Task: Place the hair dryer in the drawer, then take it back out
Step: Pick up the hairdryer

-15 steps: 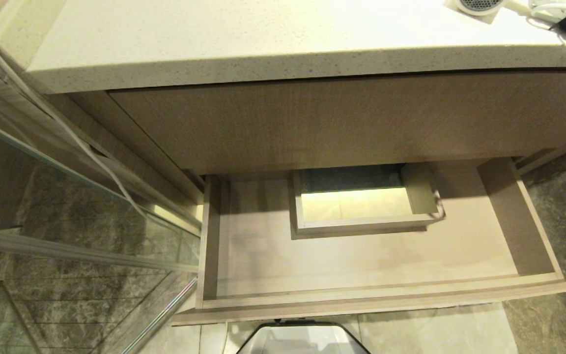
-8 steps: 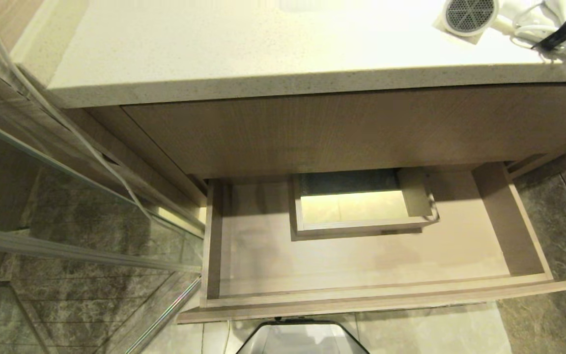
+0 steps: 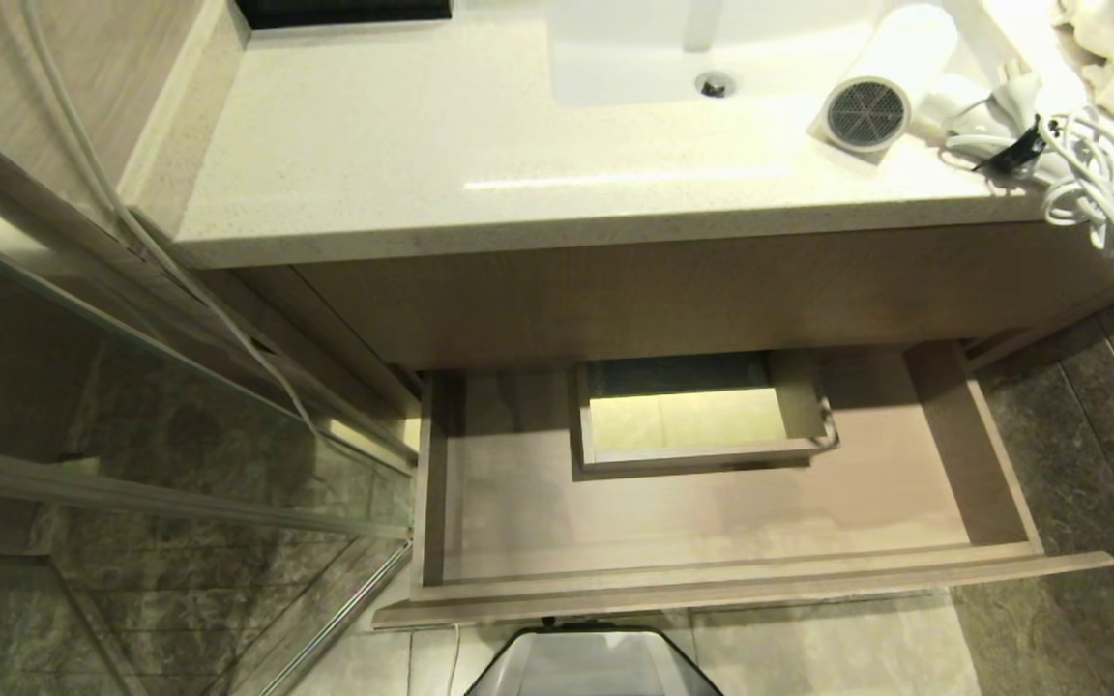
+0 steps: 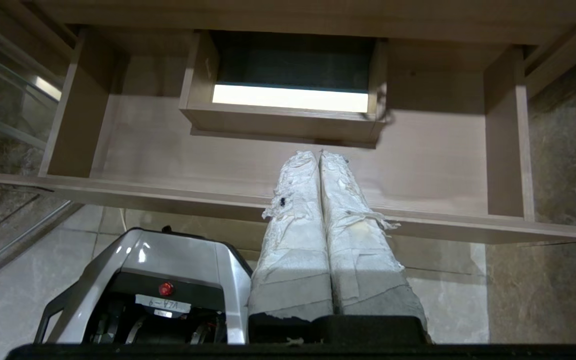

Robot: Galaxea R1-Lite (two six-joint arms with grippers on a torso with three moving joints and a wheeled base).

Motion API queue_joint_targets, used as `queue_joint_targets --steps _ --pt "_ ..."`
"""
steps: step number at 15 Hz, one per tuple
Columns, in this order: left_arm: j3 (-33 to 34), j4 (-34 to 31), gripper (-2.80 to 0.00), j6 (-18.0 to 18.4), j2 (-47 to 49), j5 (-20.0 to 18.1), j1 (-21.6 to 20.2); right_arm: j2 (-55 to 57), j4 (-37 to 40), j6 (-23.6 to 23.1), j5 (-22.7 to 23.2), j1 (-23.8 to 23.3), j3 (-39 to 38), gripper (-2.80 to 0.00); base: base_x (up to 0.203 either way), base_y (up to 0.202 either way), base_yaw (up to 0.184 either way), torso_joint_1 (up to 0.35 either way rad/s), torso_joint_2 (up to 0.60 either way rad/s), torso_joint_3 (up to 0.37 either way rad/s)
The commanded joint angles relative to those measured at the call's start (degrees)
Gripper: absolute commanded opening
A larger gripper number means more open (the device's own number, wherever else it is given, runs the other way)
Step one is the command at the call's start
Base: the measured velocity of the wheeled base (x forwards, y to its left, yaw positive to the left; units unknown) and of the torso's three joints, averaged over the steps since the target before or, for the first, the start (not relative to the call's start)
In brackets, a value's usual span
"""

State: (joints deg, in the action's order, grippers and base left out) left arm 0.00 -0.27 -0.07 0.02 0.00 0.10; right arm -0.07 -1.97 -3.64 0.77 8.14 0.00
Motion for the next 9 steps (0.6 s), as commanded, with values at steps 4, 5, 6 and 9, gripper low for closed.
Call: queue_joint_targets --steps 4,5,6,9 --pt "0.1 0.1 -2.80 0.0 -0.1 0.0 0.0 -2.2 0.0 0.0 0.0 0.0 -1.0 -2.80 0.000 0.000 0.000 0.196 -0.37 -0.179" --pt "0.1 0.0 -2.80 -0.1 0.0 0.0 0.0 -2.2 0.0 0.0 0.0 0.0 -1.0 -2.80 0.006 -0.010 0.068 0.182 -0.35 -0.159" --pt "0.1 0.0 -2.80 -0.1 0.0 0.0 0.0 -2.2 0.0 0.0 0.0 0.0 -1.0 -2.80 0.006 -0.008 0.135 0.194 -0.34 -0.178" --pt "0.1 0.0 -2.80 -0.1 0.0 0.0 0.0 -2.2 0.0 0.0 0.0 0.0 -1.0 -2.80 0.004 -0.006 0.171 0.166 -0.32 -0.145"
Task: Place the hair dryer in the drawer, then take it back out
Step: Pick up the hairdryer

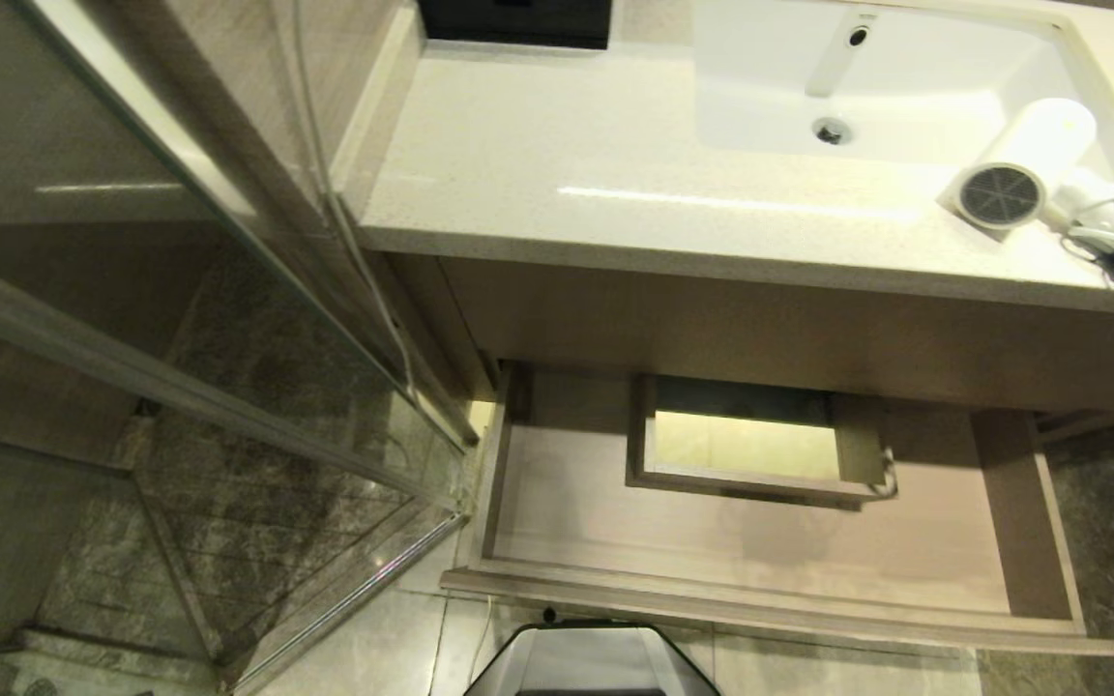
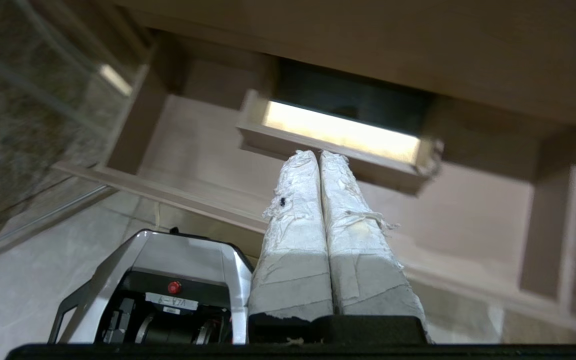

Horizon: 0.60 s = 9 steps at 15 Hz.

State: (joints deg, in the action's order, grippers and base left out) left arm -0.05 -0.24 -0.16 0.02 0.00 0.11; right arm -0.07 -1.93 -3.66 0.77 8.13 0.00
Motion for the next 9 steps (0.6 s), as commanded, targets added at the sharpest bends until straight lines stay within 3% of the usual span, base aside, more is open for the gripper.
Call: queue_joint_targets --steps 1,4,9 --pt "0.0 0.1 -2.80 0.0 0.0 0.0 0.0 -2.2 -0.1 -0.1 0.0 0.0 -1.0 -2.80 0.007 -0.009 0.173 0.025 -0.05 -0.018" --pt "0.0 0.1 -2.80 0.0 0.0 0.0 0.0 -2.2 -0.1 -0.1 0.0 0.0 -1.0 -2.80 0.002 -0.004 0.105 0.007 0.00 -0.004" --pt "0.1 0.1 -2.80 0.0 -0.1 0.0 0.0 -2.2 -0.1 0.0 0.0 0.0 -1.0 -2.80 0.000 0.000 0.000 0.000 0.00 0.000"
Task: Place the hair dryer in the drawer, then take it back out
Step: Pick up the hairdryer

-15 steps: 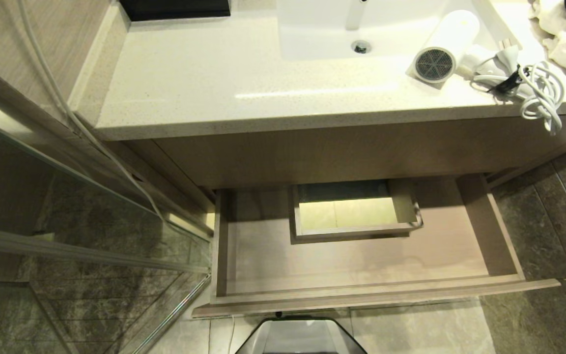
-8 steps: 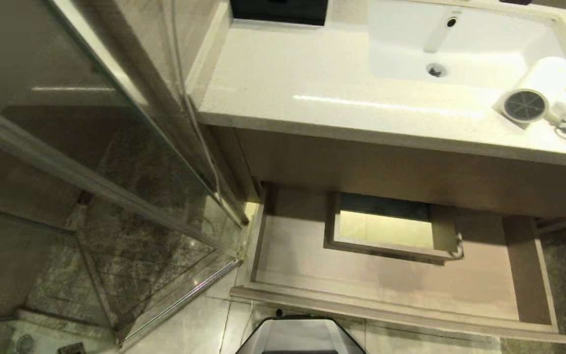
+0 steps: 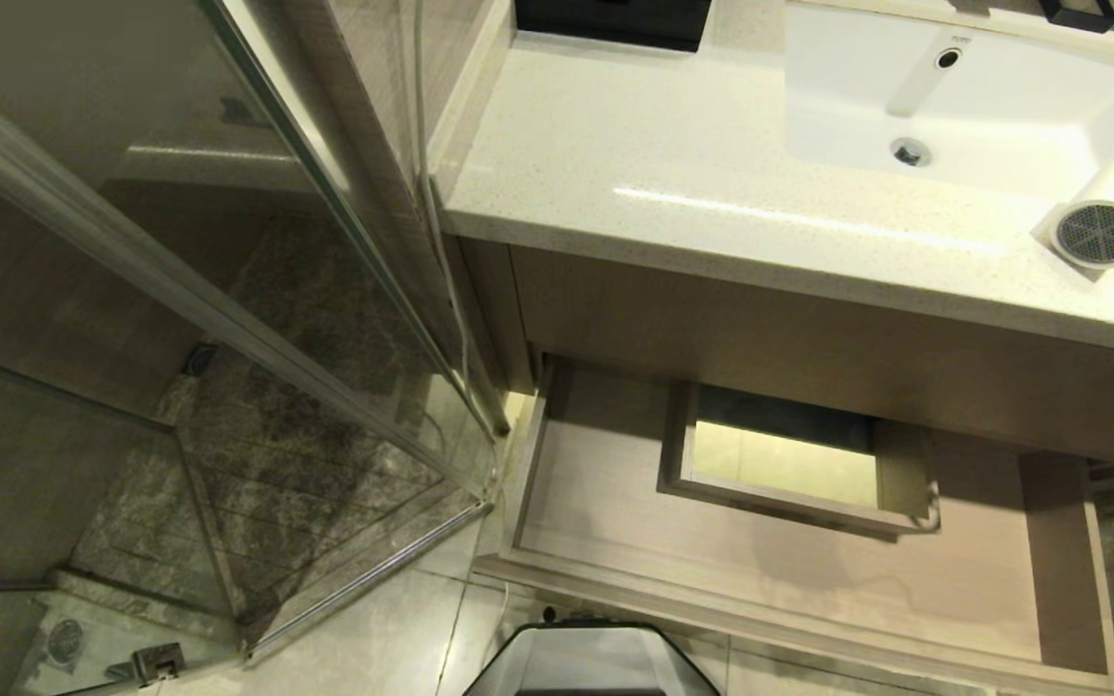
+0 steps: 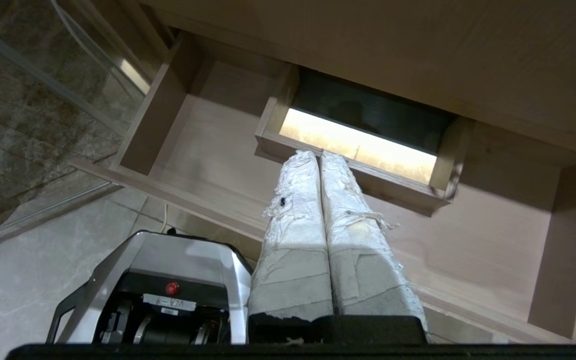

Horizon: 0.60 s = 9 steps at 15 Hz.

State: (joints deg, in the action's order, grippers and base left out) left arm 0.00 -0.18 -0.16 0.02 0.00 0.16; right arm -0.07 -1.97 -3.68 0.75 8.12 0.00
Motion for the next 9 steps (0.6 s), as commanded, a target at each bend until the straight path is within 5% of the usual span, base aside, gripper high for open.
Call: queue_joint_targets --steps 1,4,9 --pt "0.1 0.0 -2.80 0.0 -0.1 0.0 -0.1 -2.2 0.0 0.0 0.0 0.1 -1.0 -2.80 0.000 0.000 0.000 0.000 0.00 0.000" --pt "0.1 0.0 -2.80 0.0 -0.1 0.0 -0.1 -2.2 0.0 0.0 0.0 0.1 -1.0 -2.80 -0.001 0.001 -0.032 0.001 0.00 0.001" --pt "0.1 0.0 -2.80 0.0 0.0 0.0 -0.1 -2.2 0.0 0.0 0.0 0.1 -1.0 -2.80 0.000 0.009 -0.171 0.004 0.00 -0.001"
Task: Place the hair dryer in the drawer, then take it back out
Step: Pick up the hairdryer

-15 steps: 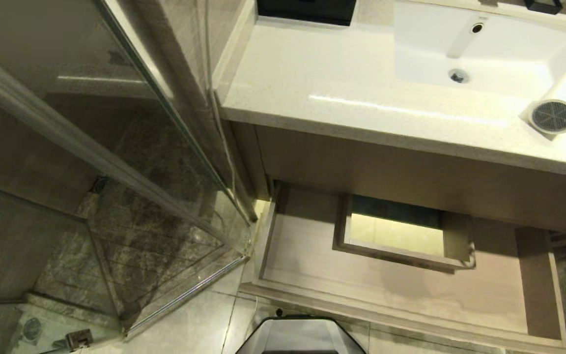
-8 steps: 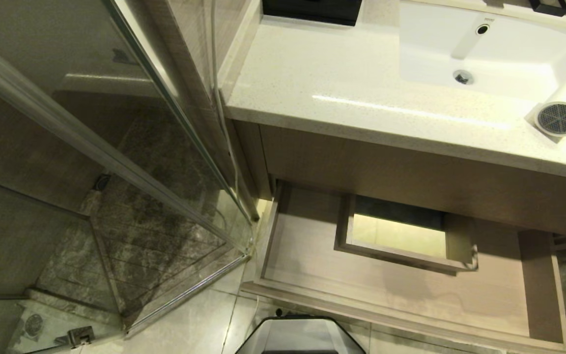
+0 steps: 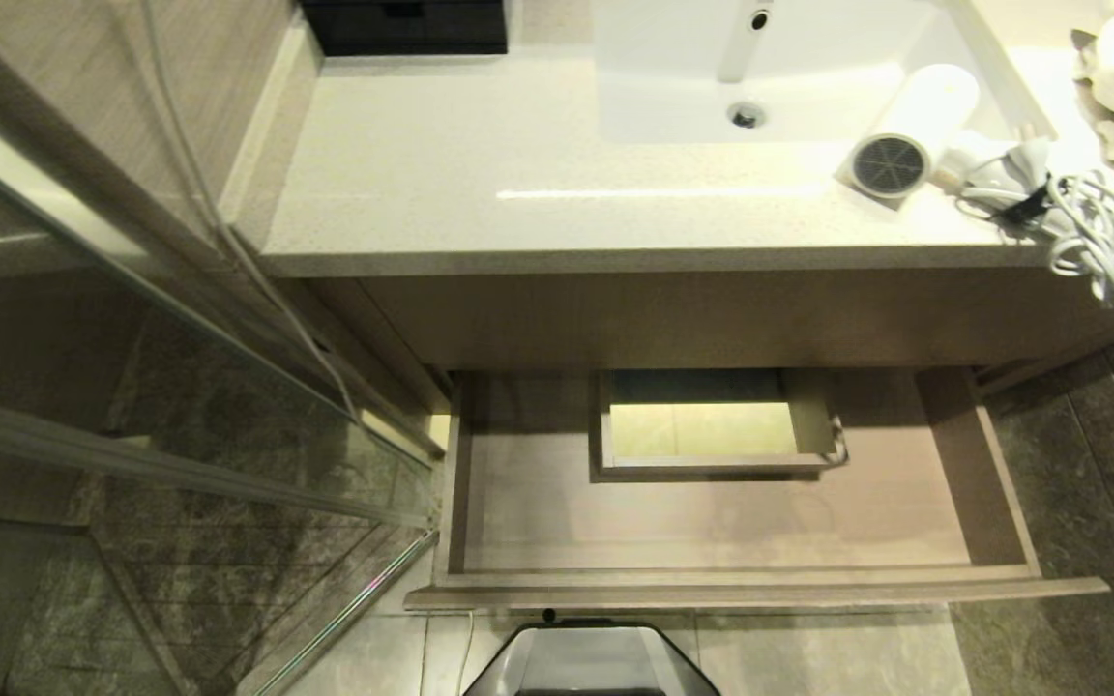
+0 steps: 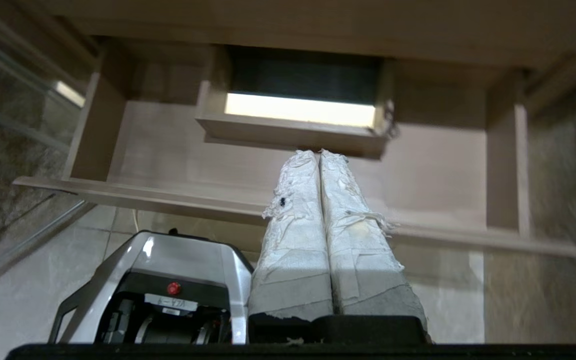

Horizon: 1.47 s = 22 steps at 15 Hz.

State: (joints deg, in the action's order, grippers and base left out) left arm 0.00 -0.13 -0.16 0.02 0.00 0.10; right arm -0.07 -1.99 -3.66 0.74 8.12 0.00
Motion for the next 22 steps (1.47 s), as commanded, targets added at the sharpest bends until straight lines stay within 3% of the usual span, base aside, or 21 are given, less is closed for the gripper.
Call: queue_joint_targets --steps 1,4,22 --pt "0.1 0.0 -2.80 0.0 0.0 0.0 0.0 -2.2 0.0 0.0 0.0 0.1 -1.0 -2.80 0.001 0.004 -0.166 0.002 0.00 0.005" --pt "0.1 0.0 -2.80 0.0 0.0 0.0 0.0 -2.2 0.0 0.1 0.0 0.1 -1.0 -2.80 0.001 0.001 -0.104 0.002 0.01 0.003" --pt "0.1 0.0 -2.80 0.0 0.0 0.0 0.0 -2.2 0.0 -0.4 0.6 0.1 -0.9 -2.80 0.000 0.000 0.000 0.021 0.00 0.025"
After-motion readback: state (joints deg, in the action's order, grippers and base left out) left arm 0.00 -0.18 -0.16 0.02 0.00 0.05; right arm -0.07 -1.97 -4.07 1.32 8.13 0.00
